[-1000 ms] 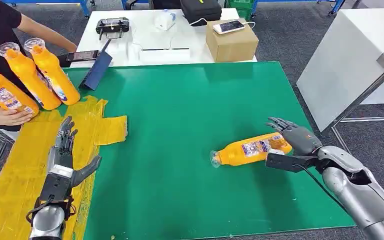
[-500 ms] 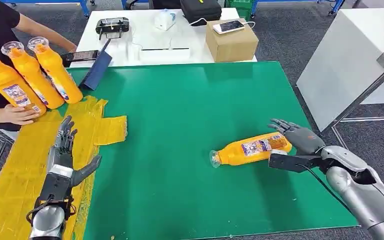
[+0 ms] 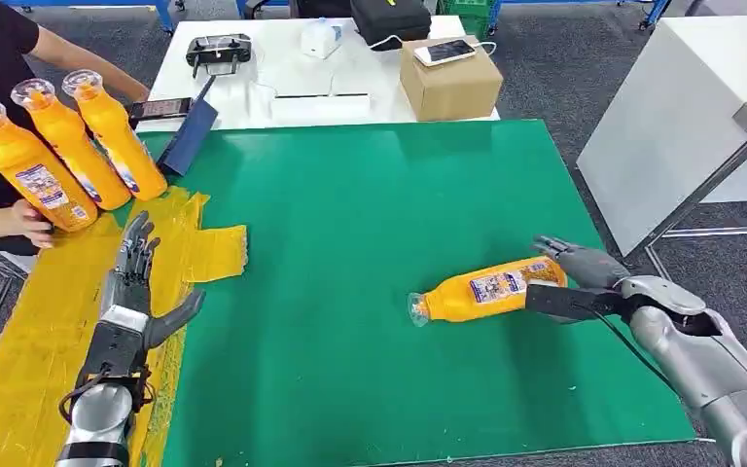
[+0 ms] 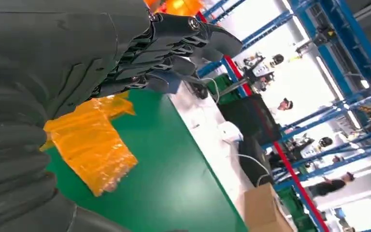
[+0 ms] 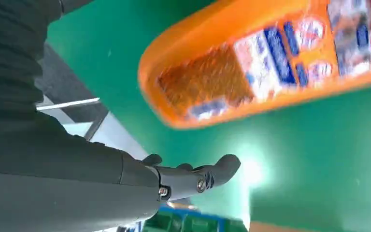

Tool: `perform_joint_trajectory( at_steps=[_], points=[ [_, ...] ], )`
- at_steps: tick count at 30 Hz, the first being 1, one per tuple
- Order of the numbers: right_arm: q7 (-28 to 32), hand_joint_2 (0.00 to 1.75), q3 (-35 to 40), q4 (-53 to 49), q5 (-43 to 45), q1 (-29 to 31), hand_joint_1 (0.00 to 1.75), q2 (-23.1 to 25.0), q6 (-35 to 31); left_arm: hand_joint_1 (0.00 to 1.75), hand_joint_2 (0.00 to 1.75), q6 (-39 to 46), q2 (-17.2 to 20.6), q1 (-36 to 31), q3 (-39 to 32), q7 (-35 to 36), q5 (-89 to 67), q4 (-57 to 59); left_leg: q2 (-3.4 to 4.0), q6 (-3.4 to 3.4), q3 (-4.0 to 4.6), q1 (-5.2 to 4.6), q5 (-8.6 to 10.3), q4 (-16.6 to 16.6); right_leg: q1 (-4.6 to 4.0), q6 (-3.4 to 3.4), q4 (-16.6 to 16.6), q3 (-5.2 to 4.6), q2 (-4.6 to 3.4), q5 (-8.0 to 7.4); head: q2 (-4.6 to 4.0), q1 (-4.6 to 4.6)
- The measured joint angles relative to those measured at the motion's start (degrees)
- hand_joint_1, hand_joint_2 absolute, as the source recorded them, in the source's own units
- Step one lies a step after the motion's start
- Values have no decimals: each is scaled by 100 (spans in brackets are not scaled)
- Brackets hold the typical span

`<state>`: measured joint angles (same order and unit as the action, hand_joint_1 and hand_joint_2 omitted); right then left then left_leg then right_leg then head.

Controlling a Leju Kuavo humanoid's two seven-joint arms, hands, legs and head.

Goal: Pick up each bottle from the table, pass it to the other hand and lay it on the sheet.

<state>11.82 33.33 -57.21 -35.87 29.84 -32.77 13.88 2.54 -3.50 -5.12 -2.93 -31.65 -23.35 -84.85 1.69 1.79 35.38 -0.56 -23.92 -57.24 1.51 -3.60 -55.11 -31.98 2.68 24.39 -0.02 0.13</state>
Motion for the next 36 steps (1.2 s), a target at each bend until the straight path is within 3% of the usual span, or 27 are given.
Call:
perform_joint_trajectory(
  at_steps=[9, 10, 11, 20, 32, 36],
  points=[
    [118, 175, 635, 1070, -190, 350, 5, 501, -27, 0, 175, 4, 2, -243, 138, -11, 114, 298, 8, -1, -9, 5, -1, 1, -2, 1, 0, 2, -6, 1, 0, 4],
    [127, 175, 694, 1175, -232, 391, 148, 567, -88, 0, 175, 4, 2, -260, 147, -11, 114, 324, 9, -1, -12, 6, -1, 1, -2, 1, 0, 3, -7, 1, 0, 2],
    [127, 175, 776, 1331, -301, 429, 175, 690, -207, 0, 175, 7, 2, -283, 166, -11, 116, 358, 13, -1, -17, 8, -1, 1, -5, 1, 0, 6, -13, 1, 0, 2],
    [90, 175, 1283, 2363, -579, 768, 175, 1607, -606, 0, 175, 109, 2, -447, 352, -11, 138, 544, 124, -34, -151, 28, -56, 5, -22, 44, 6, 28, -124, 4, 0, 2],
    [129, 175, 1408, 2643, -531, 893, 175, 1780, -619, 0, 175, 103, 4, -500, 374, -4, 197, 663, 132, -35, -187, 40, -55, 5, -32, 45, 6, 65, -133, 2, 0, 4],
    [63, 175, 1322, 2652, -60, 781, 175, 1896, -897, 0, 175, -554, 4, -504, 378, 304, 705, 732, 136, -39, -190, 48, -59, 5, -38, 46, 6, 86, -138, 3, 0, 7]
  ],
)
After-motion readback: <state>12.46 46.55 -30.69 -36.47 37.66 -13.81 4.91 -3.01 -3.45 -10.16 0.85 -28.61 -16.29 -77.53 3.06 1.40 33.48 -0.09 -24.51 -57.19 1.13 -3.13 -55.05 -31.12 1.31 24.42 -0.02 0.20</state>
